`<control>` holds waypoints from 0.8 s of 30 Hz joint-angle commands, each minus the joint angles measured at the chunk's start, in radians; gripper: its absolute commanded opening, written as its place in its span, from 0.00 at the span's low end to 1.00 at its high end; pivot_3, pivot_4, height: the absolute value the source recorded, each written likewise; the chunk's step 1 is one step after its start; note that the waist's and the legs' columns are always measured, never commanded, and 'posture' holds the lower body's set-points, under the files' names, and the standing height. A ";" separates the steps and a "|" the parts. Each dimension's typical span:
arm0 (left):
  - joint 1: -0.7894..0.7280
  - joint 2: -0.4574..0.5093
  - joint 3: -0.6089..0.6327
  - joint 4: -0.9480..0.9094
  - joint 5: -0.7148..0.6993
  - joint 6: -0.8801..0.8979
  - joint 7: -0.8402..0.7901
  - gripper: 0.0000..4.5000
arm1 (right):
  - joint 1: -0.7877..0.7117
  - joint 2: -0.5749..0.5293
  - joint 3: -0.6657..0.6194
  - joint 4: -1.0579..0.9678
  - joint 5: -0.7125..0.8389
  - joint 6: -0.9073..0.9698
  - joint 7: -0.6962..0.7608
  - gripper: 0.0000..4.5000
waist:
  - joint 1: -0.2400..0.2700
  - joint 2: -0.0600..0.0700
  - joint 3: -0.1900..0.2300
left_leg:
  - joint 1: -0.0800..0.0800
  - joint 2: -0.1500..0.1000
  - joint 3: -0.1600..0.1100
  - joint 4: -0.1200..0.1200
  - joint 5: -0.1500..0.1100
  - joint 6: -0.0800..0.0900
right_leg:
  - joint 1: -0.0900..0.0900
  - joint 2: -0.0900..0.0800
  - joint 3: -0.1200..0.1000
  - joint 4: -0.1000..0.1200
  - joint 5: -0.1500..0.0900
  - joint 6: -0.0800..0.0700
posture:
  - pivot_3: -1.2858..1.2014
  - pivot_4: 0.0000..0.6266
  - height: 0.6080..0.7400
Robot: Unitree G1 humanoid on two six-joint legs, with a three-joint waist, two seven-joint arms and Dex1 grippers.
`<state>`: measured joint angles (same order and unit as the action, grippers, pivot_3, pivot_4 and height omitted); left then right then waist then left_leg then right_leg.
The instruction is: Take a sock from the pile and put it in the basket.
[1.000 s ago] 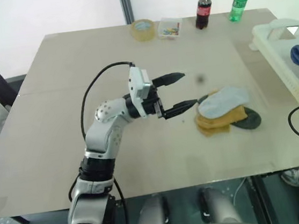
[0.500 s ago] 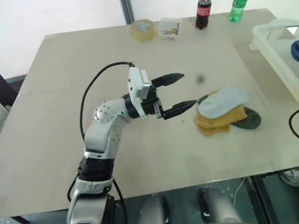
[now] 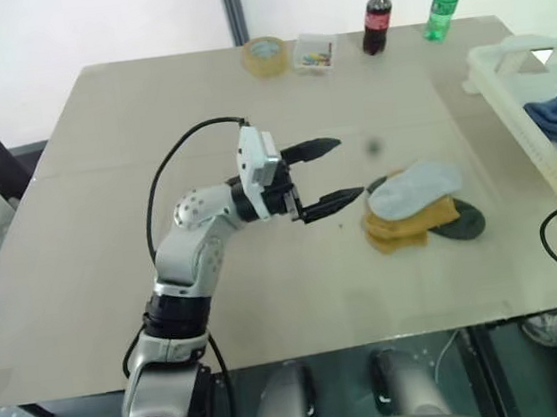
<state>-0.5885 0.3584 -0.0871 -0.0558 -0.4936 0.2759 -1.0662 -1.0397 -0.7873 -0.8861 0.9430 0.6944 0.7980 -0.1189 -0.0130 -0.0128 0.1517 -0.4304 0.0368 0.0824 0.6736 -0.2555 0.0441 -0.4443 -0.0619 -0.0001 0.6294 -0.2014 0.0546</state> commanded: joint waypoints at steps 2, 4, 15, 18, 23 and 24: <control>0.004 0.003 0.005 -0.028 -0.007 -0.007 0.002 1.00 | -0.008 -0.028 -0.017 -0.001 0.014 -0.054 -0.027 1.00 | 0.001 0.000 0.000 | 0.000 0.000 0.000 0.001 0.000 0.000 | 0.000 0.000 0.000 0.000 0.000 0.000 | 0.52 0.24 1.00; 0.005 0.002 0.004 -0.027 -0.005 -0.008 0.002 1.00 | -0.006 -0.025 -0.021 -0.007 0.023 -0.038 -0.047 1.00 | 0.001 0.000 0.000 | 0.000 0.000 0.000 0.001 0.000 0.000 | 0.000 0.000 0.000 0.001 0.000 0.000 | 0.52 0.24 1.00; 0.014 0.001 0.002 -0.028 -0.005 -0.010 0.002 1.00 | 0.049 -0.023 -0.050 -0.220 0.081 0.056 -0.118 1.00 | 0.000 0.000 0.000 | 0.000 0.000 -0.001 0.004 0.000 0.000 | 0.000 0.000 0.001 0.004 0.000 0.000 | 0.52 0.24 1.00; 0.015 0.001 0.001 -0.026 -0.004 -0.011 0.000 1.00 | 0.074 -0.011 -0.042 -0.280 0.081 0.076 -0.134 1.00 | 0.000 0.001 0.000 | 0.000 0.000 -0.001 0.006 -0.002 0.004 | 0.000 0.000 0.001 0.006 0.000 0.000 | 0.52 0.24 1.00; 0.035 0.017 0.005 -0.036 -0.001 -0.005 0.000 1.00 | 0.142 0.003 0.015 -0.435 0.093 0.124 -0.079 1.00 | 0.000 0.001 0.000 | 0.000 0.000 -0.002 0.011 -0.003 0.005 | 0.000 0.000 0.001 0.010 0.000 0.000 | 0.52 0.24 1.00; 0.045 0.023 0.006 -0.040 0.001 -0.004 0.002 1.00 | 0.162 -0.001 0.047 -0.467 0.071 0.116 -0.063 1.00 | 0.000 0.001 0.000 | 0.001 0.000 -0.003 0.011 -0.003 0.005 | 0.000 0.000 0.002 0.011 0.000 0.000 | 0.52 0.24 1.00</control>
<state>-0.5504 0.3700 -0.0880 -0.0573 -0.4932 0.2774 -1.0656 -0.8828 -0.7678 -0.8737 0.5751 0.7627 0.9137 -0.2257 -0.0133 -0.0118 0.1512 -0.4290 0.0371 0.0787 0.6848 -0.2583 0.0488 -0.4444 -0.0616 0.0029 0.6413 -0.2014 0.0547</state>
